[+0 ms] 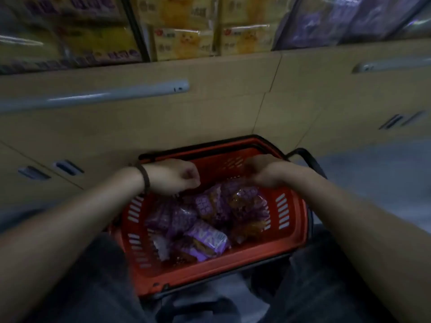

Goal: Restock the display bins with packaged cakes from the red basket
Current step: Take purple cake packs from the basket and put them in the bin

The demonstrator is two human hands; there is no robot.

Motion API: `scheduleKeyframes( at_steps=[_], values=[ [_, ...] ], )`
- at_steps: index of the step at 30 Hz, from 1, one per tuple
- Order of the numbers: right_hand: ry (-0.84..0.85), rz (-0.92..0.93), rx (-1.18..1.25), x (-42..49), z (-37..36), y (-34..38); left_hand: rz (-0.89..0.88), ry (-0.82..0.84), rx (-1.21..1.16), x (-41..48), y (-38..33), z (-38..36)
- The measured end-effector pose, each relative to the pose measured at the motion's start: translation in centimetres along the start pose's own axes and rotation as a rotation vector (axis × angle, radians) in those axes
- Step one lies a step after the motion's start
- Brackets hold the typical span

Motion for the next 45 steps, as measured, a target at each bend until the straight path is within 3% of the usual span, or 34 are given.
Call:
scheduleKeyframes(
  at_steps=[3, 5, 11, 14, 20, 30, 34, 38, 45],
  values=[
    [0.047, -0.020, -0.052, 1.1, -1.6, -0.8, -0.003, 0.171, 0.225, 0.2, -0.2, 0.7],
    [0.035, -0.018, -0.030, 1.5, -2.9, -1.0, -0.003, 0.175, 0.248, 0.7, -0.2, 0.6],
    [0.048, 0.051, -0.193, 2.9, -7.2, -1.5, 0.027, 0.113, 0.111, 5.2, 2.4, -4.2],
    [0.022, -0.017, -0.285, 2.8, -8.5, -1.4, 0.112, 0.108, 0.052, 6.8, 4.1, -7.4],
    [0.071, -0.121, -0.224, 3.6, -8.2, -2.4, 0.206, 0.116, -0.060, 7.5, 6.8, -10.9],
    [0.073, -0.110, -0.111, 3.8, -2.9, -2.2, 0.138, -0.112, -0.386, 7.7, 4.7, -9.1],
    [-0.018, -0.070, -0.046, 2.7, 0.3, -2.7, 0.140, -0.233, -0.689, 7.2, 3.4, -7.1],
    [-0.121, -0.014, 0.066, 0.9, 2.8, -2.9, 0.113, -0.428, -0.842, 6.1, 1.6, -4.3],
    [-0.219, 0.126, 0.305, -3.1, 5.9, -2.9, -0.033, -0.548, -0.697, 3.3, -0.7, 1.2]
  ],
)
Point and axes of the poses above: each hand's wrist, its own x-axis towards the middle knuckle, its own z-axis out of the back of the hand, y = z × x, the point moved 3 cm from there along x, towards the middle knuckle, and after that the axes turned 3 degrees about -y, right-handed, at the moved point
